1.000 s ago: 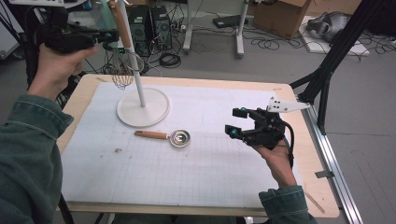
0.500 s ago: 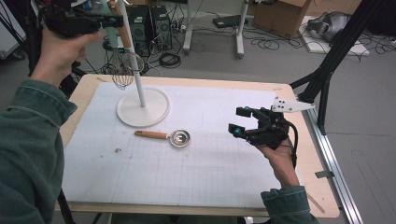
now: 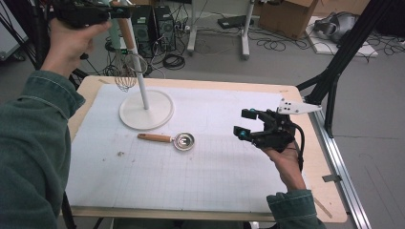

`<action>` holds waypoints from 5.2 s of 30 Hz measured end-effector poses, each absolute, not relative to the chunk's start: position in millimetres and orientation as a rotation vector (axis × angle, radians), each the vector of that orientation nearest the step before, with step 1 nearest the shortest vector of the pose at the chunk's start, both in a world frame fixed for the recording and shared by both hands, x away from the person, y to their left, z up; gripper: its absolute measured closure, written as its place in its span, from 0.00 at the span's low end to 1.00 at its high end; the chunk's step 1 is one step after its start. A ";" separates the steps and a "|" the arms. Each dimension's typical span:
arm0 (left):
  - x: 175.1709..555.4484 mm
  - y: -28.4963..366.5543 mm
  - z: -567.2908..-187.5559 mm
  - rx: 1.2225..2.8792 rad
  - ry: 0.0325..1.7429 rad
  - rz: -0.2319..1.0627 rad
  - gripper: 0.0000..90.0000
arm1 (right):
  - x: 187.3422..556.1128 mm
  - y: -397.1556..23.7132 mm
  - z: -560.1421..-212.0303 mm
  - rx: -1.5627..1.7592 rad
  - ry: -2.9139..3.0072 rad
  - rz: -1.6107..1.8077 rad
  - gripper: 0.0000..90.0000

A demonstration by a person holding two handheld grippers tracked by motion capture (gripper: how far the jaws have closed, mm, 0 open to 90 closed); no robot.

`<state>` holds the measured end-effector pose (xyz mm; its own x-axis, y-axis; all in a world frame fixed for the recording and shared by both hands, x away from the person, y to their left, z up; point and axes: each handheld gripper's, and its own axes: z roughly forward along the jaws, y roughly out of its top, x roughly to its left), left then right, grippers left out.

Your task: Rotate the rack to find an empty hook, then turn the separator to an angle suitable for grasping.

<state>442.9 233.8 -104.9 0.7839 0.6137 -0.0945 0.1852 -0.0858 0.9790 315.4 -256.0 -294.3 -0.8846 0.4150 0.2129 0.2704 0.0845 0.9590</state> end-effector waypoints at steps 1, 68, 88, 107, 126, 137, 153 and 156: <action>443.4 234.6 -104.7 1.640 0.644 0.401 1.00 | 315.4 -256.1 -294.3 0.708 2.226 1.928 0.23; 390.2 284.9 -173.1 1.696 0.622 0.380 0.50 | 329.5 -235.1 -301.7 0.683 2.322 1.859 0.23; 332.4 296.3 -264.7 1.715 0.645 0.363 0.38 | 342.1 -195.0 -310.3 0.657 2.419 1.688 0.24; 283.7 301.6 -314.3 1.742 0.693 0.437 0.34 | 359.4 -156.3 -307.9 0.624 2.528 1.586 0.27; 279.6 303.2 -337.7 1.770 0.712 0.428 0.29 | 402.3 -90.2 -338.8 0.579 2.719 1.409 0.30; 282.1 301.5 -342.7 1.783 0.717 0.410 0.29 | 420.6 -65.2 -369.1 0.588 2.792 1.339 0.37; 283.1 301.5 -344.0 1.784 0.718 0.412 0.29 | 438.9 -34.1 -411.1 0.580 2.912 1.233 0.53; 283.2 301.8 -344.1 1.787 0.719 0.413 0.29 | 440.0 -30.2 -416.5 0.572 2.932 1.211 0.56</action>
